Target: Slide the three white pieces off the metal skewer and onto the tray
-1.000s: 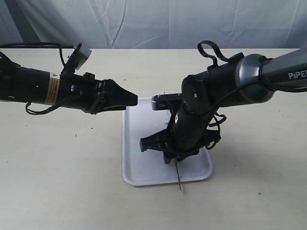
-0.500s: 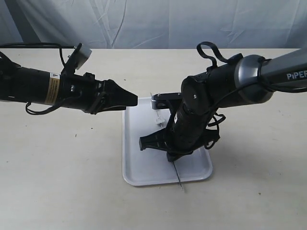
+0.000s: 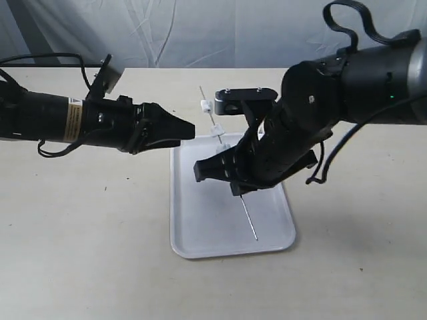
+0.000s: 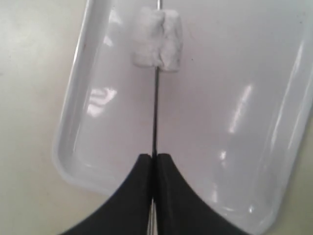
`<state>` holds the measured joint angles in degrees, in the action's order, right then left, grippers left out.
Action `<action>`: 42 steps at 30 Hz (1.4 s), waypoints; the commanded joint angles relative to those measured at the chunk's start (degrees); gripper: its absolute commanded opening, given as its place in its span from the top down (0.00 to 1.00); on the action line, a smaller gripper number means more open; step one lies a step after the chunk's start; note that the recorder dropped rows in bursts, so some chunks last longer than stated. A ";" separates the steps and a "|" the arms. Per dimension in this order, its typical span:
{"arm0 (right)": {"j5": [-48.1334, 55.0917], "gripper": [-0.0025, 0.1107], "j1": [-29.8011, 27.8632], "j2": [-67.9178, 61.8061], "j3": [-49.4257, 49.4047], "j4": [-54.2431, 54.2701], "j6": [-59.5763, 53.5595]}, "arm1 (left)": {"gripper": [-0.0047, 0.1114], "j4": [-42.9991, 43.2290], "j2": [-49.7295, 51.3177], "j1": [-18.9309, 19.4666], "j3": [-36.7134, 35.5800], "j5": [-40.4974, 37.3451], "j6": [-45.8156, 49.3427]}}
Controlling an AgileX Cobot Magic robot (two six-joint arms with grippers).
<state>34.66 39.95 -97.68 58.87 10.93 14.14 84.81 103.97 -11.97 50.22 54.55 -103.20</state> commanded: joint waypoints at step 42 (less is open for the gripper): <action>-3.85 0.98 4.21 12.17 -13.03 -1.52 2.46 | 0.51 -16.52 2.17 -9.07 1.63 -8.80 2.97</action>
<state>30.83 44.05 -86.00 46.05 8.74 16.65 69.46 105.98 -20.84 51.08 45.54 -100.99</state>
